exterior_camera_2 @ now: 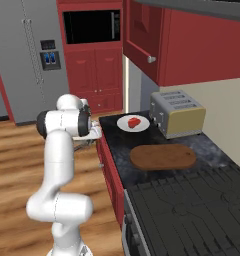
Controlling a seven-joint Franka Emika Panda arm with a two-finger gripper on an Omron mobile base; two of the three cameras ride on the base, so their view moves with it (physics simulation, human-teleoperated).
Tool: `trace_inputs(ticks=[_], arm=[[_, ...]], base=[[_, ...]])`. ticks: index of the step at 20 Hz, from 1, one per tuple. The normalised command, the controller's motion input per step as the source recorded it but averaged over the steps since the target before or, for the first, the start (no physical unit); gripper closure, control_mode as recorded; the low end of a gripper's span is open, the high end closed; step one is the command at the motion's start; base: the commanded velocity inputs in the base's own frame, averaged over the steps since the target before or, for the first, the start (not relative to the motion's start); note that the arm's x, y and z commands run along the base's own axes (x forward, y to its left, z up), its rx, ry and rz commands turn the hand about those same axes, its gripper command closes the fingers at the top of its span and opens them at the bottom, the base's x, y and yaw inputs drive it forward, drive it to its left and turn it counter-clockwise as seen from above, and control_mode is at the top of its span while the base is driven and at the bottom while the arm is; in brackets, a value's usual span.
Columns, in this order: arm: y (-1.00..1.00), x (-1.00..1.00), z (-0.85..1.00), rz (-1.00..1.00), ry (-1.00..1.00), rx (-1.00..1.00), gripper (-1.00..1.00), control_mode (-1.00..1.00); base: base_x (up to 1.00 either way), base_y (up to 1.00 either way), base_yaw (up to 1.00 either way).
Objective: Pick up the knife from the drawer and place it on the cutting board. Then place the meat from the plate to the cutting board.
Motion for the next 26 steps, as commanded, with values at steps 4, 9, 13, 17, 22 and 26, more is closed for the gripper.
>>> trace_inputs(ticks=[4, 9, 13, 17, 22, 26], arm=[[-0.28, -0.46, 0.68, 0.24, -0.1, 0.09, 1.0, -1.0], [-0.67, -0.66, 0.51, 0.25, -0.02, 0.19, 1.0, -1.0], [-0.58, -0.94, 0.18, 0.15, -0.06, 0.28, 1.0, -1.0], [-0.28, -1.0, 0.08, 0.07, -0.24, 0.32, 1.0, -1.0], [-0.06, -0.77, 0.77, 0.12, -0.28, 0.19, 1.0, -1.0], [-0.02, -0.23, 0.66, 0.24, -0.18, 0.04, 1.0, -1.0]], base=[[0.0, 0.0, 0.0], [0.0, 0.0, 0.0], [0.0, 0.0, 0.0], [0.0, 0.0, 0.0], [0.0, 0.0, 0.0], [0.0, 0.0, 0.0]])
